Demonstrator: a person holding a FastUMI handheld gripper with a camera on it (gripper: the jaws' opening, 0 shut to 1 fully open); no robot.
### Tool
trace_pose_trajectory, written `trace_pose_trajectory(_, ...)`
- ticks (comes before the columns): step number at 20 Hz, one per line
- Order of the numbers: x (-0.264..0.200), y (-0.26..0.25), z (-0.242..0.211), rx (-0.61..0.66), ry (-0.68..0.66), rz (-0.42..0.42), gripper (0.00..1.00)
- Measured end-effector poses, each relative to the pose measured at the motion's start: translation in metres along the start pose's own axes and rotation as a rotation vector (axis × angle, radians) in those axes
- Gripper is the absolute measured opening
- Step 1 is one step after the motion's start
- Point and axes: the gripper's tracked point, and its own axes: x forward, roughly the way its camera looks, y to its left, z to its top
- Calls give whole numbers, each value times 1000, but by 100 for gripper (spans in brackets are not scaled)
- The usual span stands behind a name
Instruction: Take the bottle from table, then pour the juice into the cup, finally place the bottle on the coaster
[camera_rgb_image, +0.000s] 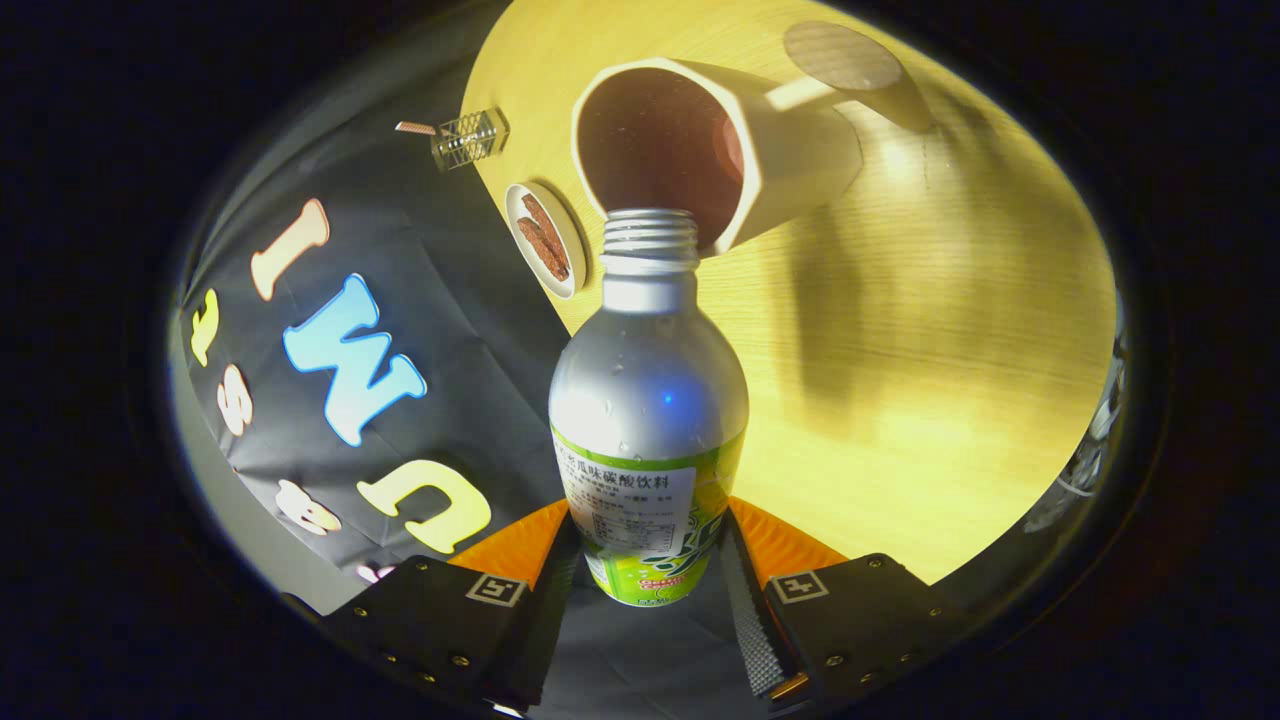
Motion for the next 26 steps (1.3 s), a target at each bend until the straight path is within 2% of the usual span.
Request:
trace_pose_trajectory(8,9,-29,14,-246,-90,-69,74)
trace_pose_trajectory(18,17,-40,21,-592,-195,-84,74)
trace_pose_trajectory(26,15,-50,42,-928,-315,-187,74)
